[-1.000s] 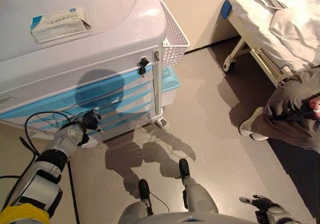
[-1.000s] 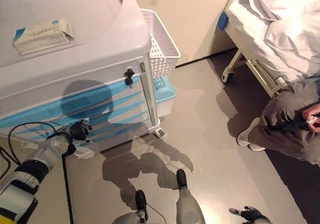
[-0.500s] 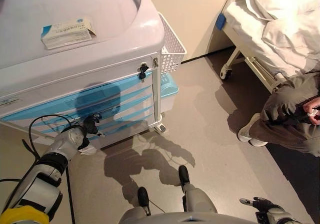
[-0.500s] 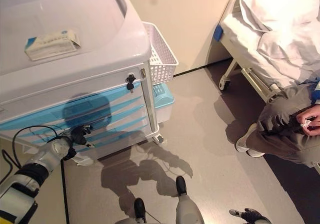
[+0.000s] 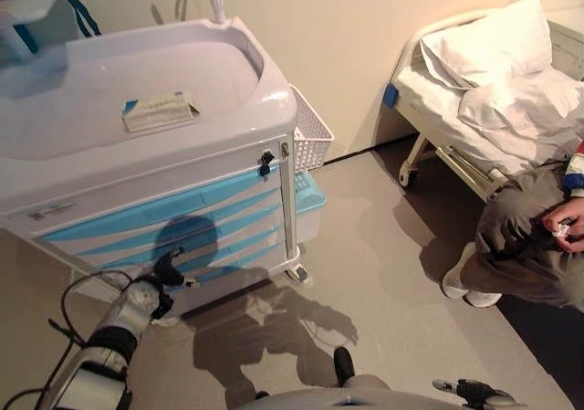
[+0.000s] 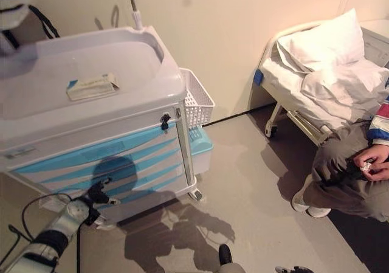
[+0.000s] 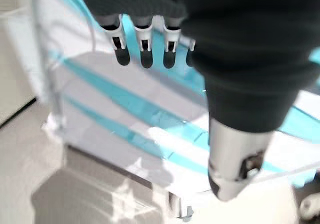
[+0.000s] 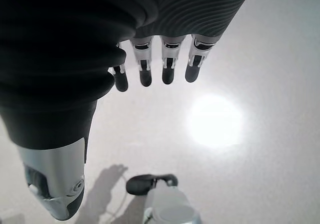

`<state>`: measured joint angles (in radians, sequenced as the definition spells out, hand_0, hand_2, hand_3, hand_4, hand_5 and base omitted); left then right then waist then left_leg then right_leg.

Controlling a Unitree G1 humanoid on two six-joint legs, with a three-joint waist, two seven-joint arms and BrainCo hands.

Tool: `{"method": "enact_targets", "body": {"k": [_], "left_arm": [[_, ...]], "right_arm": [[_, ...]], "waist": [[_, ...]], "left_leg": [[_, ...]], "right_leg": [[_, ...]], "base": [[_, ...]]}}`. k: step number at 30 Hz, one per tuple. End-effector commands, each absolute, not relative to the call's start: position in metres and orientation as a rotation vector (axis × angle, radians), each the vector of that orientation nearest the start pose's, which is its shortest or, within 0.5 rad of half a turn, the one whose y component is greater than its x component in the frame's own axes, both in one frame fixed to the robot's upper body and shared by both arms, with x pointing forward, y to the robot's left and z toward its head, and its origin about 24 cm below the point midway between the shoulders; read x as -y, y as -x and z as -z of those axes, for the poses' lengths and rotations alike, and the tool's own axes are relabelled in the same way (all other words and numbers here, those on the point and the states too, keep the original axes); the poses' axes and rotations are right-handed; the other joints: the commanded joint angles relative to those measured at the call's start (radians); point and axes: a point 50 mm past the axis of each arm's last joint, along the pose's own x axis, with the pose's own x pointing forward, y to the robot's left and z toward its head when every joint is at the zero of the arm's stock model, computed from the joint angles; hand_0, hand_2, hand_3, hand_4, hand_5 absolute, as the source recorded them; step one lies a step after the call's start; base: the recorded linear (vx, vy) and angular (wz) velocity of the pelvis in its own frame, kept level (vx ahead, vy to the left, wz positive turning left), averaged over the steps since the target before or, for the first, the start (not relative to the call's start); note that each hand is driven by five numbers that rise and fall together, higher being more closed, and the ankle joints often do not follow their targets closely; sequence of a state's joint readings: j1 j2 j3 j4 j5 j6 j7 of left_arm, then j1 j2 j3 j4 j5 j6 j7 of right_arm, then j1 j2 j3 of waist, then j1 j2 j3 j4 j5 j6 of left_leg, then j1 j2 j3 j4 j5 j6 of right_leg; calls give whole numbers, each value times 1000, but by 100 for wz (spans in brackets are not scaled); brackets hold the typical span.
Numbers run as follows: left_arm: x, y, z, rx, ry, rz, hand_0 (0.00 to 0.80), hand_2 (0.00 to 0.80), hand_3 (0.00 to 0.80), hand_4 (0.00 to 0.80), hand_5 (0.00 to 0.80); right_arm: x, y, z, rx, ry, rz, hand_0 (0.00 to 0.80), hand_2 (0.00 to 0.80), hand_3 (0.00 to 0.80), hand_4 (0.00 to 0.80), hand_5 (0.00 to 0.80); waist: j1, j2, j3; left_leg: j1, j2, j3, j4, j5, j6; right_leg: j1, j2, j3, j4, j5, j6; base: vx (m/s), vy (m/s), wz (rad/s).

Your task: Open the drawer and pick up the medicine

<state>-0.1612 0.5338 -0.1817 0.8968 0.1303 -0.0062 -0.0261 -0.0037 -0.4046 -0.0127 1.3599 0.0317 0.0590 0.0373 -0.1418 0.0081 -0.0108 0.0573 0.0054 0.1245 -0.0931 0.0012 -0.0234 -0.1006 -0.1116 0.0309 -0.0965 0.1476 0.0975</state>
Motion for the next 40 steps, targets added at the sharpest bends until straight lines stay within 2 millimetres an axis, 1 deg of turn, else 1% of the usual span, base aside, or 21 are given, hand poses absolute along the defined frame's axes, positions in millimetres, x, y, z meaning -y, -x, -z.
{"method": "enact_targets", "body": {"k": [1,2,3,8,11,12,14,15,16,17,18,19,21,23,24,25,32,35,40], "left_arm": [[-310,-223,59,-711,-570,-111,0,0,0,0,0],[-308,-213,67,-732,-524,-124,0,0,0,0,0],[-305,-208,71,-738,-472,-143,0,0,0,0,0],[-298,-177,93,-807,-338,-186,0,0,0,0,0],[-295,-159,107,-877,-272,-224,0,0,0,0,0],[-295,-141,119,-959,-222,-274,0,0,0,0,0],[-295,-141,119,-958,-221,-274,0,0,0,0,0],[-289,-124,130,-1027,-180,-284,0,0,0,0,0],[-287,-113,136,-1085,-185,-282,0,0,0,0,0],[-287,-113,136,-1085,-185,-282,0,0,0,0,0],[-284,-95,145,-1173,-190,-282,0,0,0,0,0],[-283,-84,149,-1225,-201,-279,0,0,0,0,0],[-282,-64,154,-1315,-220,-279,0,0,0,0,0],[-281,-53,156,-1358,-225,-278,0,0,0,0,0],[-282,-43,157,-1397,-227,-289,0,0,0,0,0],[-283,-38,157,-1414,-225,-296,0,0,0,0,0],[-281,-31,158,-1438,-239,-286,0,0,0,0,0],[-277,-34,160,-1434,-243,-272,0,0,0,0,0],[-273,-39,161,-1421,-248,-252,0,0,0,0,0]], "right_arm": [[321,-51,140,-1431,275,326,0,0,0,0,0],[321,-50,140,-1434,273,328,0,0,0,0,0],[319,-50,141,-1434,267,329,0,0,0,0,0],[314,-51,143,-1436,263,317,0,0,0,0,0],[311,-52,144,-1438,268,310,0,0,0,0,0],[308,-54,146,-1435,278,294,0,0,0,0,0],[308,-54,146,-1434,278,294,0,0,0,0,0],[306,-55,147,-1434,287,282,0,0,0,0,0],[304,-56,147,-1435,295,270,0,0,0,0,0],[304,-56,147,-1435,295,270,0,0,0,0,0],[302,-57,148,-1434,307,253,0,0,0,0,0],[301,-57,148,-1430,312,249,0,0,0,0,0],[297,-59,150,-1421,318,232,0,0,0,0,0],[293,-57,151,-1424,323,219,0,0,0,0,0],[292,-56,152,-1426,325,213,0,0,0,0,0],[291,-56,153,-1423,323,210,0,0,0,0,0],[285,-53,155,-1428,322,192,0,0,0,0,0],[283,-51,156,-1433,319,188,0,0,0,0,0],[280,-52,157,-1430,319,179,0,0,0,0,0]], "waist": [[30,-13,-4],[34,-11,-9],[37,-11,-14],[53,-11,-32],[61,-11,-39],[66,-11,-45],[65,-11,-44],[69,-10,-48],[71,-10,-51],[71,-10,-51],[72,-9,-55],[73,-8,-57],[75,-9,-60],[77,-9,-62],[79,-10,-63],[80,-12,-64],[86,-12,-61],[86,-12,-59],[85,-14,-58]], "left_leg": [[-54,-39,-104,6,-9,18],[-48,-38,-107,6,-10,18],[-45,-39,-110,6,-11,18],[-34,-37,-122,7,-12,18],[-30,-35,-130,7,-12,17],[-27,-35,-135,9,-12,17],[-27,-35,-135,9,-12,17],[-24,-35,-142,10,-12,18],[-23,-34,-145,10,-12,18],[-23,-34,-145,10,-12,18],[-21,-34,-148,11,-13,18],[-20,-34,-149,12,-13,18],[-18,-34,-152,14,-14,18],[-16,-32,-153,13,-15,17],[-15,-32,-154,14,-15,17],[-15,-32,-156,14,-15,16],[-17,-31,-164,17,-12,16],[-17,-30,-169,17,-12,16],[-17,-29,-170,17,-11,15]], "right_leg": [[38,-11,-48,20,-37,60],[45,-11,-53,20,-40,59],[51,-11,-56,19,-42,58],[72,-10,-70,19,-52,54],[83,-12,-80,20,-58,52],[87,-11,-86,21,-60,50],[87,-11,-86,21,-60,50],[93,-11,-93,23,-65,48],[98,-11,-97,23,-67,47],[98,-11,-97,23,-67,47],[102,-11,-102,25,-70,45],[103,-10,-103,26,-72,45],[107,-8,-106,29,-76,42],[112,-9,-111,28,-79,40],[115,-8,-112,27,-80,39],[117,-8,-114,27,-81,39],[116,-7,-123,32,-85,37],[120,-7,-125,34,-88,37],[122,-7,-130,35,-90,36]], "base": [[31,-10,1],[31,-17,3],[38,-15,9],[28,-12,10],[10,-15,8],[6,-11,8],[2,-10,12],[3,-16,12],[3,-16,9],[0,-7,11],[-3,-6,8],[0,-5,7],[5,-5,10],[-4,-7,7],[0,0,0],[0,0,0],[-2,-1,1],[-7,-2,3],[-3,-1,3]]}}
